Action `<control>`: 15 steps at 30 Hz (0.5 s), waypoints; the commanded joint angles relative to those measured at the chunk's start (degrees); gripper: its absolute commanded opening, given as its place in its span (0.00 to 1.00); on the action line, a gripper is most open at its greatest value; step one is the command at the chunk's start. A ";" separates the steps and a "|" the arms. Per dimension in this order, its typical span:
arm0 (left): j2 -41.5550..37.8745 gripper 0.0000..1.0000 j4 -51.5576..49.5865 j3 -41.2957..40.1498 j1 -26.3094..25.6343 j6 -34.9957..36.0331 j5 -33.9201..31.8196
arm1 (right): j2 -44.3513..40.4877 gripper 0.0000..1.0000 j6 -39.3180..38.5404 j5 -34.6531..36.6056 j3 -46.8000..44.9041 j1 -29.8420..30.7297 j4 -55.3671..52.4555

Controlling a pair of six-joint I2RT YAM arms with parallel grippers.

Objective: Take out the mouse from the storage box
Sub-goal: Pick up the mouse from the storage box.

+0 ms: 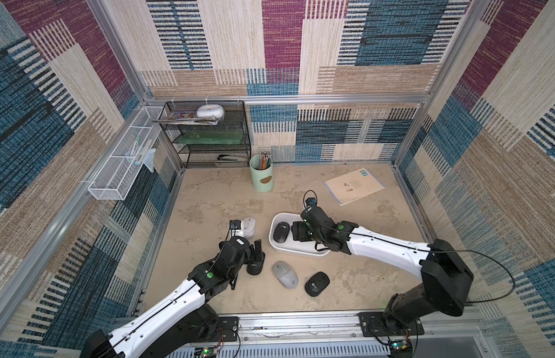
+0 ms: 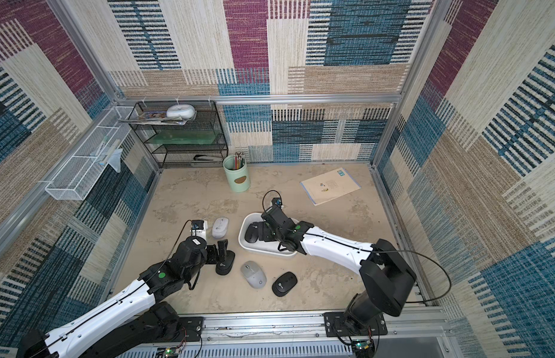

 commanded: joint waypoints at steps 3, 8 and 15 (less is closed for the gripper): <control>-2.76 1.00 2.80 -1.91 0.37 0.74 -2.40 | 9.32 0.83 -0.56 -1.44 7.99 0.53 -4.73; -4.06 1.00 2.73 -2.23 0.55 1.14 -2.41 | 15.18 0.83 -0.30 -2.47 12.40 0.63 -5.66; -4.18 1.00 3.07 -2.15 0.73 1.13 -1.63 | 21.18 0.83 -0.03 -3.36 16.77 0.85 -7.35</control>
